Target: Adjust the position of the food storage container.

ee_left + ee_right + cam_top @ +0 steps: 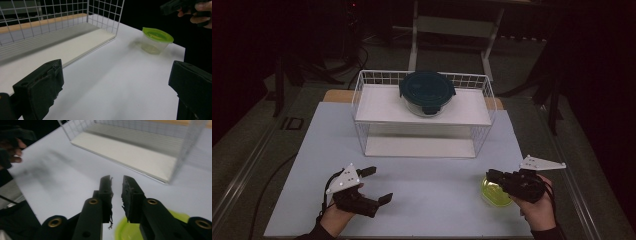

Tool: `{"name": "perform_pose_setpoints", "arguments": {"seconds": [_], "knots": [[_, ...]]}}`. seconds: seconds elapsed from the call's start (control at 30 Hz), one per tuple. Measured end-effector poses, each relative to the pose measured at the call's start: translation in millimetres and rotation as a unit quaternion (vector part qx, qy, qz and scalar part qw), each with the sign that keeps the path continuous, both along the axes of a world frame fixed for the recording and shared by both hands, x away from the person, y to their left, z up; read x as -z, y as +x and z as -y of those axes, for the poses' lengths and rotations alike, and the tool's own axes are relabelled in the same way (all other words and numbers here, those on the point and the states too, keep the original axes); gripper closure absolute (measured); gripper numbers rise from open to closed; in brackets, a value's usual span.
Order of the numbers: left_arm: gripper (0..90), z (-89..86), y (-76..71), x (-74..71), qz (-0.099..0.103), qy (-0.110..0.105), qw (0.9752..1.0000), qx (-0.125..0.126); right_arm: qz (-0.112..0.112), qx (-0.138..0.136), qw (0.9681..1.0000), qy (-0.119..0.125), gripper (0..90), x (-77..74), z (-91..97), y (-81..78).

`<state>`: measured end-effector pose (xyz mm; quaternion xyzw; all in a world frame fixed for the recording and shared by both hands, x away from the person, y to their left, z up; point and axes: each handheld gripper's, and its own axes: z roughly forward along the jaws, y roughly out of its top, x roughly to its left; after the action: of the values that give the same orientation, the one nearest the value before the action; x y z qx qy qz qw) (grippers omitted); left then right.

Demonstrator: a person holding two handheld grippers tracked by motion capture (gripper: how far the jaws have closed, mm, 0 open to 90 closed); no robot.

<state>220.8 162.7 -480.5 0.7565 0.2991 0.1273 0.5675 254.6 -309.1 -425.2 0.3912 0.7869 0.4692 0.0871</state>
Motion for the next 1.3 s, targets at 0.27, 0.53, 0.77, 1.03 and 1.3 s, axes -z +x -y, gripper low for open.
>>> {"name": "perform_pose_setpoints", "arguments": {"seconds": [0.27, 0.53, 0.77, 1.03, 1.3], "knots": [[0.0, 2.2, 0.0, 1.2, 0.000, 0.005, 1.0000, 0.005, -0.013, 0.025, 0.9995, -0.016, 89.5, 13.3, 21.3, -3.7], [0.0, 4.1, 1.0, 3.6, -0.005, 0.006, 1.0000, 0.005, -0.029, 0.076, 0.9964, -0.023, 89.9, 30.0, 60.2, -11.1], [0.0, 3.9, 0.9, 2.6, -0.002, 0.008, 1.0000, 0.004, -0.040, 0.109, 0.9928, -0.029, 90.0, 40.0, 84.4, -17.2], [0.0, 3.4, 0.6, 1.9, 0.000, 0.009, 1.0000, 0.003, -0.076, 0.119, 0.9892, -0.038, 90.0, 66.9, 93.2, -16.5], [0.0, 2.6, 0.9, 2.0, 0.000, 0.006, 1.0000, 0.002, -0.103, 0.104, 0.9884, -0.042, 90.0, 87.4, 82.7, -14.4]]}}
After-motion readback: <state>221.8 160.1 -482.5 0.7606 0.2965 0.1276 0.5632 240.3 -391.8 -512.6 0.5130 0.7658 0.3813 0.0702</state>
